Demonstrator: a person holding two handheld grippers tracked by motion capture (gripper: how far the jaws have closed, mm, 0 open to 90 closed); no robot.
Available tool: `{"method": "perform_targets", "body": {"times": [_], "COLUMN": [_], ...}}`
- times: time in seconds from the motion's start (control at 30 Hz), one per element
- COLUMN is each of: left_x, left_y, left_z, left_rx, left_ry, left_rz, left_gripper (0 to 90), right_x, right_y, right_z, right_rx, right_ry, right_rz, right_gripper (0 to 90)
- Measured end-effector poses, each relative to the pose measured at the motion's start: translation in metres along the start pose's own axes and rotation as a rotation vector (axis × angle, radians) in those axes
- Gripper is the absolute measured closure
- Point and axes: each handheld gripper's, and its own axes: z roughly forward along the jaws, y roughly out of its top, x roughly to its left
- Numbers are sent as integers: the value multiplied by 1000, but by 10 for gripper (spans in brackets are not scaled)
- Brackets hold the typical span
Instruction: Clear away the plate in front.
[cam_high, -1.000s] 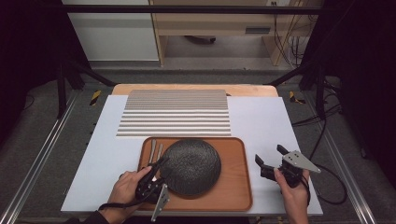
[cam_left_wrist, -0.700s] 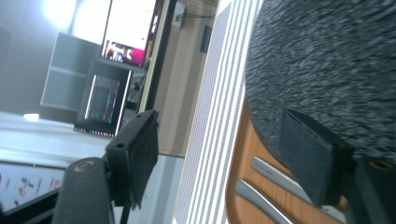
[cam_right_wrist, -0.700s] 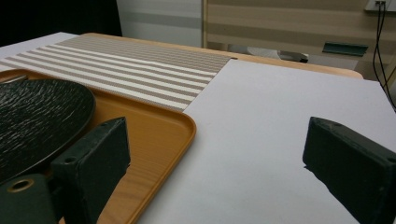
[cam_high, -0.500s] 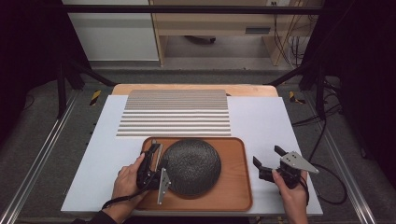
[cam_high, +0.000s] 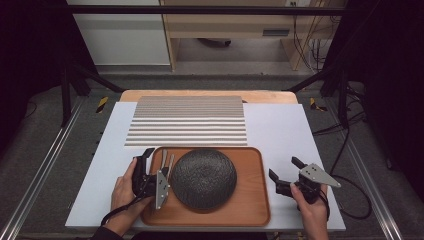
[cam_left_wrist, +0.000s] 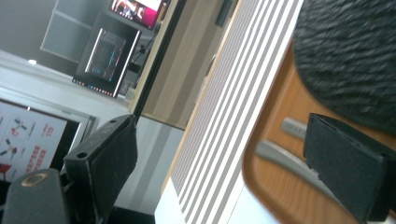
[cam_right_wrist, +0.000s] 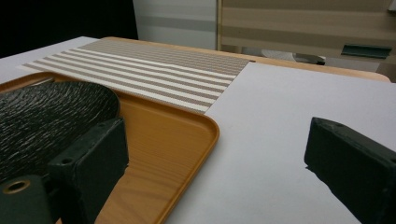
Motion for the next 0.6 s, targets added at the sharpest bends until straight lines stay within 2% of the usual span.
{"method": "perform_targets", "body": {"times": [0.13,0.3,0.4,0.47,0.6], "left_x": [9,25,31,34,41], "left_y": [-15,-33,-43,-49,-58], "left_z": [-4,-8,-7,-6,-9], "left_rx": [15,40,61,76,58], "left_ry": [3,22,32,38,47], "left_rz": [-50,-175,-235,-252,-331], "left_gripper": [75,65,52,41,41], "right_x": [1,1,0,0,0], "right_y": [0,1,1,1,1], "right_z": [1,0,0,0,-1], "right_rx": [3,1,2,2,0], "right_ry": [-4,-8,-10,-11,-12], "right_rz": [-6,-5,-4,-5,-8], "right_gripper": [64,64,64,64,64]}}
